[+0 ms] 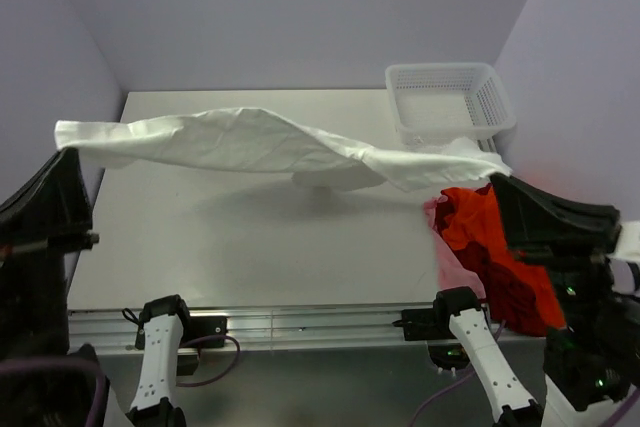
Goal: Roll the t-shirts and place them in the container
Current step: Flatten the tshirt
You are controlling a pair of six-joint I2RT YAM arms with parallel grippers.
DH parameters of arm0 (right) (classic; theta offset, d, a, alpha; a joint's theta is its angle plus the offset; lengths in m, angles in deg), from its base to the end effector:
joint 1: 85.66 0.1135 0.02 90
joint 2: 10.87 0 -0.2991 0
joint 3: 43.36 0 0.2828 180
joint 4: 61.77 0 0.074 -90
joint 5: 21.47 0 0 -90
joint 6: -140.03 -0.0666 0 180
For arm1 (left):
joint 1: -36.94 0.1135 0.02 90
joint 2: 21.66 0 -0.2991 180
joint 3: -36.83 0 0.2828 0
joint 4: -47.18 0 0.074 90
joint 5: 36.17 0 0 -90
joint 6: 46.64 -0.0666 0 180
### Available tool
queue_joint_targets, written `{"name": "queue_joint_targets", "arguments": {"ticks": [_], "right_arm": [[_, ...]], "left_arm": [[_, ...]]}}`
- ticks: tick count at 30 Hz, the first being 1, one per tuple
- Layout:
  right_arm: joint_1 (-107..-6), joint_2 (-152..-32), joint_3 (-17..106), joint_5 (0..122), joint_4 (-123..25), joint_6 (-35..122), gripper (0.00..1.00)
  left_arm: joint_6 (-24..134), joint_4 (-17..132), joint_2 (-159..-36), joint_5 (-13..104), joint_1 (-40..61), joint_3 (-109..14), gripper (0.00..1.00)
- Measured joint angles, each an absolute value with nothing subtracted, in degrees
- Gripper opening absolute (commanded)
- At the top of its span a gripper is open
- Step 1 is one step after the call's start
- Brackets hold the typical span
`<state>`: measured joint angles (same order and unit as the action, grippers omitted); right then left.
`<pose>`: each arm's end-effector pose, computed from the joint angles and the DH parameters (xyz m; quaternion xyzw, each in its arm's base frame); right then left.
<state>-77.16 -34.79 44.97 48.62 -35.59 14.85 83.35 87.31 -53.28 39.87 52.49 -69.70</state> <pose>-0.0270 0.0189 0.5744 -0.0521 0.4543 0.3997 0.7944 -0.0412 -0.0281 0.6224 -0.1191 0.4572 -0.2412 0.8477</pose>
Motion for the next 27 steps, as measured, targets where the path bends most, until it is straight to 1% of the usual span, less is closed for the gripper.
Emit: {"name": "queue_joint_targets", "arguments": {"ticks": [4, 8, 12, 14, 16, 19, 24, 27], "right_arm": [[-77.2, -34.1, 53.4, 48.4, -36.3, 16.8, 0.00], [-77.2, -34.2, 61.9, 48.7, -35.8, 19.0, 0.00], [-77.3, -37.2, 70.7, 49.4, -33.7, 19.7, 0.00], [-77.1, -40.3, 74.3, 49.5, -32.4, 19.7, 0.00], [-77.1, -43.5, 75.1, 49.2, -31.8, 19.5, 0.00], [-77.0, -47.3, 69.6, 47.9, -31.8, 18.4, 0.00], [-77.0, -50.7, 48.1, 47.5, -33.8, 16.0, 0.00], [-77.0, -51.9, 35.7, 46.9, -36.4, 13.9, 0.00]], "left_arm": [[81.4, 88.1, -52.8, 43.4, 52.4, -79.4, 0.00], [79.9, 88.2, -52.8, 47.4, 51.2, -84.1, 0.01], [79.9, 88.2, -52.6, 50.8, 49.0, -82.2, 0.00], [80.4, 87.9, -52.7, 52.4, 47.8, -78.4, 0.00], [80.9, 86.9, -52.8, 53.7, 46.7, -72.4, 0.00], [82.2, 84.6, -53.3, 54.9, 45.5, -59.8, 0.00], [84.8, 81.4, -56.7, 56.8, 45.5, -40.7, 0.00], [86.9, 78.5, -55.7, 58.4, 45.4, -29.5, 0.00]]}}
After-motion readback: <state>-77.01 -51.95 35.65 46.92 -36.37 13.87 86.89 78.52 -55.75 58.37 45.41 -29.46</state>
